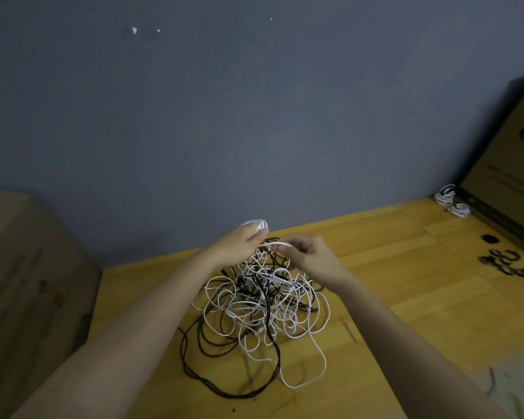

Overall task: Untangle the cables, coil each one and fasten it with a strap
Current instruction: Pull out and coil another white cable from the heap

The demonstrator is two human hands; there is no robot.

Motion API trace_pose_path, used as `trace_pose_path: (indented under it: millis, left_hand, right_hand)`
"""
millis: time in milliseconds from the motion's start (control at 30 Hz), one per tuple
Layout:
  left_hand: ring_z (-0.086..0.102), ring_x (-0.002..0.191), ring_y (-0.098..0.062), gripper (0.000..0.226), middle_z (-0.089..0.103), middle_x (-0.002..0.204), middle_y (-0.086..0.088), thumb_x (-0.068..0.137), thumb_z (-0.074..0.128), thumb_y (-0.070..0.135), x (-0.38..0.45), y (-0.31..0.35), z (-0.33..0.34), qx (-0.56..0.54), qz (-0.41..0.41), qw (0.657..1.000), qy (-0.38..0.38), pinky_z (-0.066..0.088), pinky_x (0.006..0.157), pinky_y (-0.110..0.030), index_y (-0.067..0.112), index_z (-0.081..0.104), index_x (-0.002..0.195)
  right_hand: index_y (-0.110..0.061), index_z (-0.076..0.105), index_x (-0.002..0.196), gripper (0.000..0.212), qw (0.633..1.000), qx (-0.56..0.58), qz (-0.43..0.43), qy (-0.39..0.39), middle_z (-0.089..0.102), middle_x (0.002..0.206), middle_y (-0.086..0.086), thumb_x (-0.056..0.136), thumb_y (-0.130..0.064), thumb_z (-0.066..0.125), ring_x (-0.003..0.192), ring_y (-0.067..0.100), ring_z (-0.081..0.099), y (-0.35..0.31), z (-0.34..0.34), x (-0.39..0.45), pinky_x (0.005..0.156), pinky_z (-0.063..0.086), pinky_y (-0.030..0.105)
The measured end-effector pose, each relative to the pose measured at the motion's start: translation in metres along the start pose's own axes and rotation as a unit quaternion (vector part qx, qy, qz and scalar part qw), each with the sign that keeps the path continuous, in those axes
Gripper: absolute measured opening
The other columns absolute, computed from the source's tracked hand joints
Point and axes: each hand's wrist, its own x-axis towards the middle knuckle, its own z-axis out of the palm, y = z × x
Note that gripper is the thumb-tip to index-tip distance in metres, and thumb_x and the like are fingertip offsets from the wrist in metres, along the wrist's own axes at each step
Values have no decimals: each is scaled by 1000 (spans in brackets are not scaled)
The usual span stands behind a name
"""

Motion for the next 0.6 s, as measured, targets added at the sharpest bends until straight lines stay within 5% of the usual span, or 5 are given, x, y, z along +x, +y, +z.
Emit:
trace_pose_path:
  millis: [67,200,367,467,600]
  left_hand:
    - [38,48,-10,62,40,54,9,86,25,65,-13,8,-2,-133,-14,989,-60,35,56,-28,10,52,87]
    - [23,39,-7,43,27,47,8,89,41,53,-31,17,-4,-276,-2,957,-89,24,42,-17,13,44,74]
    - [24,33,-7,36,24,38,11,96,40,41,-30,33,-16,-475,8,875,92,28,46,-19,19,40,68]
    - [28,35,-8,39,30,39,8,101,37,37,-15,54,-42,-473,20,867,154,28,45,-19,18,40,68]
    - [25,37,-10,42,28,40,8,102,40,35,11,91,-95,-432,77,866,239,27,45,-21,17,37,64]
  right_hand:
    - [-23,69,87,15,1000,-13,3,26,54,70,6,95,-19,57,66,20,50,9,-9,4,61,46,27]
    - [-18,68,81,20,998,-55,5,9,64,75,5,95,-24,55,70,11,56,28,-7,4,68,45,25]
    - [-21,65,82,32,995,-91,42,-15,69,88,-2,101,-35,42,86,21,63,47,18,2,81,49,34]
    - [-19,61,77,34,988,-135,45,64,67,82,12,102,-30,41,75,28,62,26,1,29,68,46,31]
    - [-10,56,71,37,977,-34,-30,209,61,66,9,103,-21,41,45,6,52,-75,-46,78,51,46,21]
